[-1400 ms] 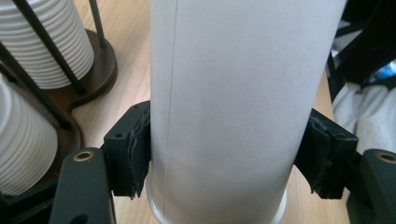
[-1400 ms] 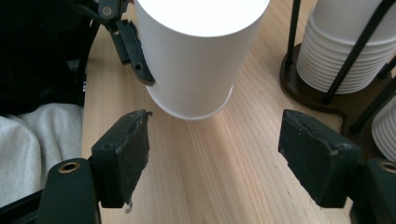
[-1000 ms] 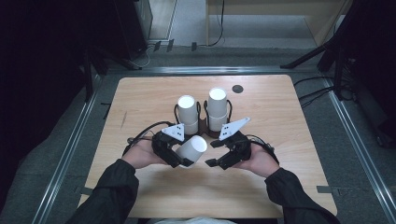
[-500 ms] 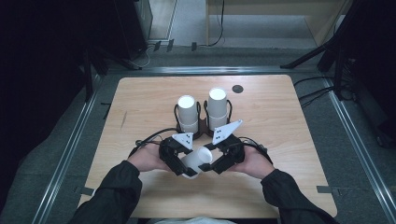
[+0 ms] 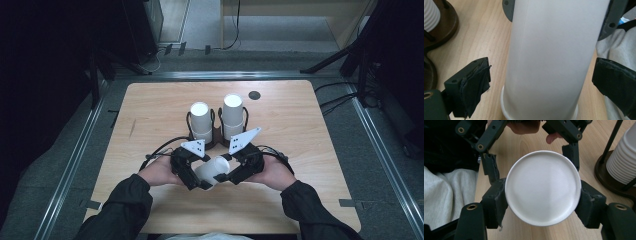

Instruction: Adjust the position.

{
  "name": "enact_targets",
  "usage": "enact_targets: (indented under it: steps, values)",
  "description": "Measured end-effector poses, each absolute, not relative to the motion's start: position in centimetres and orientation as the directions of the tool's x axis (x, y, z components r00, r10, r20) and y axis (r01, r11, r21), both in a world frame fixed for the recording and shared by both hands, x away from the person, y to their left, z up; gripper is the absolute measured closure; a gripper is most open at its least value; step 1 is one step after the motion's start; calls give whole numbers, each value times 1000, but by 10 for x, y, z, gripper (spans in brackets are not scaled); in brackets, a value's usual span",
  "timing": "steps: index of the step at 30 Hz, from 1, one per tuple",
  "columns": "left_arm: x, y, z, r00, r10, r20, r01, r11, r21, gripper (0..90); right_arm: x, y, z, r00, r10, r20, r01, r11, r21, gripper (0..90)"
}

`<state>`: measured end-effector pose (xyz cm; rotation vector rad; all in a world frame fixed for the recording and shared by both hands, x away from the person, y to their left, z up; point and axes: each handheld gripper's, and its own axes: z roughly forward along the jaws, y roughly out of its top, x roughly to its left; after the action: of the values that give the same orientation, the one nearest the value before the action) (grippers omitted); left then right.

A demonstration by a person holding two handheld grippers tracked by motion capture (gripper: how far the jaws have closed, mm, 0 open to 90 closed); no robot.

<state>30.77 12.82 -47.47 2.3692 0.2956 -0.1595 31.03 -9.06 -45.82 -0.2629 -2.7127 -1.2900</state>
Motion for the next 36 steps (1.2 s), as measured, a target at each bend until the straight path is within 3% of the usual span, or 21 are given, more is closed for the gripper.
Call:
enact_targets:
  steps: [26,29,36]
  values:
    - [306,137,-471,953,216,-211,296,-526,798,22,318,-118,-433,-969,120,217,248,455,855,337]
    - [303,140,-471,954,214,-211,293,-505,812,107,320,-115,-431,-969,101,225,246,442,862,337]
    - [300,153,-468,946,232,-226,309,-440,843,171,323,-109,-429,-968,75,240,249,426,870,337]
